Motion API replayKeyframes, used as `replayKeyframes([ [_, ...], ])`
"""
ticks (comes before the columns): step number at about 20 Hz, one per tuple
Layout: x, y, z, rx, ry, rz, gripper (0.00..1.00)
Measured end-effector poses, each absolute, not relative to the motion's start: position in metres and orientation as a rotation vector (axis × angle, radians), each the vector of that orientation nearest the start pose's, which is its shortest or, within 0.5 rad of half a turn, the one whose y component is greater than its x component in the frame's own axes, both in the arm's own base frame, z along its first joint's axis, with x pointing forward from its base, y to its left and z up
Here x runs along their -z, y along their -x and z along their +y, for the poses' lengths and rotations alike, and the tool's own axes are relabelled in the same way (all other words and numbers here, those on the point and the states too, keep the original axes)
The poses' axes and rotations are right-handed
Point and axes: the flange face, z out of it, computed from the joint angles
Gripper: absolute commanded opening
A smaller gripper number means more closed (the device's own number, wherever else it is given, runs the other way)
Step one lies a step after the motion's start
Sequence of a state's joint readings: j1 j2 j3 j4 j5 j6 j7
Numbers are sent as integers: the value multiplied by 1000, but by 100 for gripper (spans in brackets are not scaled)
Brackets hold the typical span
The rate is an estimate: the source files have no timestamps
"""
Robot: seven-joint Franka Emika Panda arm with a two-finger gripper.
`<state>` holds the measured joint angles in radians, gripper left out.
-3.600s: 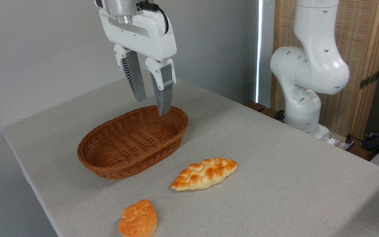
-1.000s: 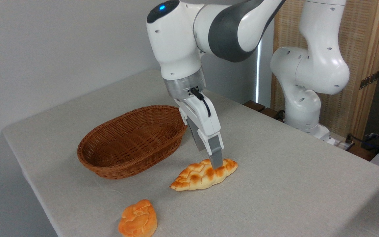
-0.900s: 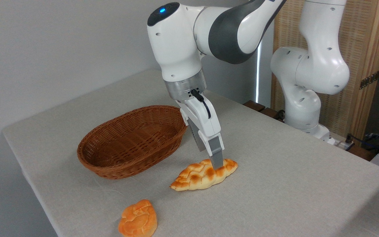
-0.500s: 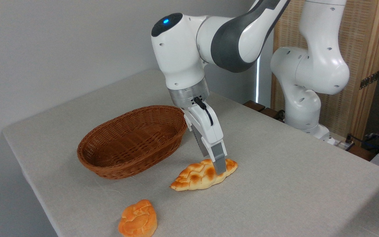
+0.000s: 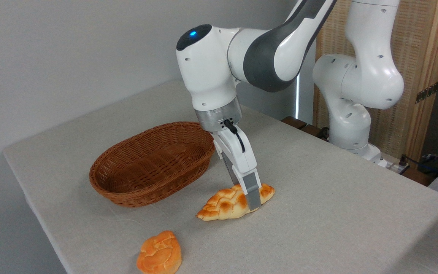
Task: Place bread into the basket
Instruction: 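Lower the gripper onto the croissant's middle and close on it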
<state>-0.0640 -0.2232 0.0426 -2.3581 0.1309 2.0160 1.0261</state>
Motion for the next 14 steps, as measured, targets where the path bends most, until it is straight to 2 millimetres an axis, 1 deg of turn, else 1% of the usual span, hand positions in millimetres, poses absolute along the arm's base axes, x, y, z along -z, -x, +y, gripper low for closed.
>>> replayKeyframes([
  [1,-407,-455,-2,-232,2628,1635,100],
  [2,-406,-457,-2,-219,2625,1635,97],
  [4,-406,-461,-3,-185,2616,1633,78],
  [5,-405,-462,-3,-175,2613,1632,61],
  [6,-405,-462,-3,-171,2612,1632,51],
  [14,-405,-463,-3,-167,2611,1632,51],
])
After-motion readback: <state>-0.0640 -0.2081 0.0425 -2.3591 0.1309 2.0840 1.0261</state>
